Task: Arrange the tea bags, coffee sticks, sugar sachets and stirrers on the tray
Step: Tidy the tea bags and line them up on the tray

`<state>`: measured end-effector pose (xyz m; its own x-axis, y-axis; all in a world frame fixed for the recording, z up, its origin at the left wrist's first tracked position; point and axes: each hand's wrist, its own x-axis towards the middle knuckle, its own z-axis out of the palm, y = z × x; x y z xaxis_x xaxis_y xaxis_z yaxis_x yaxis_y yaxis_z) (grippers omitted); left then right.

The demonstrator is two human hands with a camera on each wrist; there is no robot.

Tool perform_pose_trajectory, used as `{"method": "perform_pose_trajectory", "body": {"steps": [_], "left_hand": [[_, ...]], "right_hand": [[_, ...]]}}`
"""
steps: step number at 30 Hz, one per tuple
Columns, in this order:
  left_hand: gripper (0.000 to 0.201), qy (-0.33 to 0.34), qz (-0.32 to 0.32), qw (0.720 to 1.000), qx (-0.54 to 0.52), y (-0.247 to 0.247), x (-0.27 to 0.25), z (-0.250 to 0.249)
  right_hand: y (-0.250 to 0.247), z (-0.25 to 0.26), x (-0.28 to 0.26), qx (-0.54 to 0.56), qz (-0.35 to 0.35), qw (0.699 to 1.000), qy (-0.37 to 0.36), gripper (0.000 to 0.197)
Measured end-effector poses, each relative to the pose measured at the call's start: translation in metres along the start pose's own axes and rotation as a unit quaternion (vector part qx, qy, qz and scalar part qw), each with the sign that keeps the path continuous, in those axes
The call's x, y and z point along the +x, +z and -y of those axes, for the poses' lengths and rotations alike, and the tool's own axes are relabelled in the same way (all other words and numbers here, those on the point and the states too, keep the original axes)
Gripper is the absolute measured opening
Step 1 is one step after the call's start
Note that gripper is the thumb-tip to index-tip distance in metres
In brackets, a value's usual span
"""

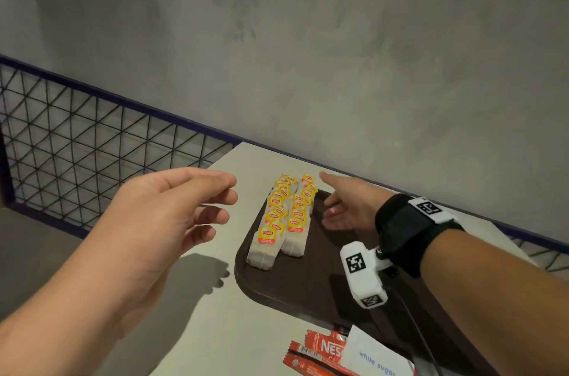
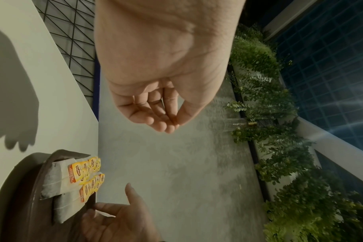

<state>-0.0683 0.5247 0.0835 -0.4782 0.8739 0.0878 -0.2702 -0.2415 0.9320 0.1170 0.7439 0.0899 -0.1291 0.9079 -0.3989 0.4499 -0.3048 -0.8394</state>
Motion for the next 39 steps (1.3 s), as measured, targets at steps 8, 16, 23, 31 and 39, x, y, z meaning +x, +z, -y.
{"method": "perform_pose_trajectory", "body": {"steps": [8,16,23,31,39], "left_hand": [[0.029,0.007,0.012,1.000,-0.002,0.002,0.003,0.004],[0.038,0.003,0.013,1.000,-0.008,0.003,0.001,0.001],[0.042,-0.005,0.010,1.000,-0.014,0.004,-0.001,0.000],[0.029,-0.025,0.011,0.999,-0.019,0.005,0.000,-0.001],[0.011,-0.039,0.003,0.999,0.004,0.004,0.001,-0.005]], "right_hand": [[0.004,-0.008,0.020,-0.056,0.042,0.998,0.001,0.087],[0.004,-0.002,0.028,-0.089,0.037,0.995,0.007,0.084],[0.006,-0.005,0.038,-0.030,-0.014,0.997,-0.074,0.077],[0.009,-0.003,0.044,-0.020,-0.015,0.995,-0.094,0.084],[0.015,0.003,0.039,-0.043,-0.036,0.993,-0.107,0.073]]}}
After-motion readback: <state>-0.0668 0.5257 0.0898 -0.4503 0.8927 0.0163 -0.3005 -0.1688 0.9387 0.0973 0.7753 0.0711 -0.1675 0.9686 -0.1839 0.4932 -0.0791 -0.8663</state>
